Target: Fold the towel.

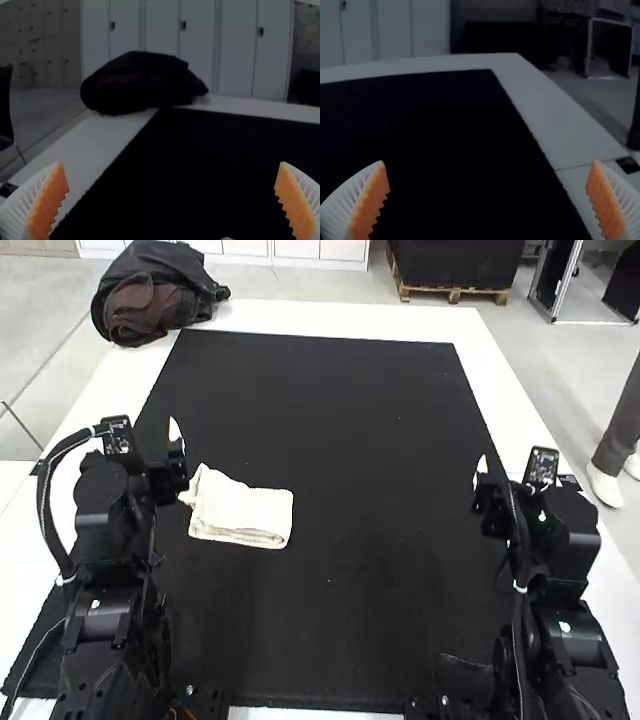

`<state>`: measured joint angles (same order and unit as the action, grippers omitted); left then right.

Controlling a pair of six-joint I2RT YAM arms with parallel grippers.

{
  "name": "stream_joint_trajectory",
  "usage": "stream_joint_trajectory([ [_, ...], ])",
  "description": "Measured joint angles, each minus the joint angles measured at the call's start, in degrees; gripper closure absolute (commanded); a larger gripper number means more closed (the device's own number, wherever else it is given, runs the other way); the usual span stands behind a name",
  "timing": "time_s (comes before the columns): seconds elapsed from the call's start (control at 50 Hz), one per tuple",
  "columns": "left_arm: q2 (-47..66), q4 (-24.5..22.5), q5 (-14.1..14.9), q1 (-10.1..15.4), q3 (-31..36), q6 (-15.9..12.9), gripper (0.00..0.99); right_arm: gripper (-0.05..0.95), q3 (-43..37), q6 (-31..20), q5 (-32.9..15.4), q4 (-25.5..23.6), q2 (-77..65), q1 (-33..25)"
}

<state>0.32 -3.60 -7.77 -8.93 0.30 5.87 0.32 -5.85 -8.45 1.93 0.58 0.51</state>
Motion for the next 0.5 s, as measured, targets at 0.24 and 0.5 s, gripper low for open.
stream_joint_trajectory([
  [0.24,0.0,3.0,0.0,0.0,0.0,0.7,0.030,-0.01,0.0,0.0,0.0,-0.2,0.0,0.0],
  [0.5,0.0,3.0,-0.2,0.0,0.0,1.0,0.030,-0.01,0.0,0.6,0.0,-0.1,0.0,0.0],
])
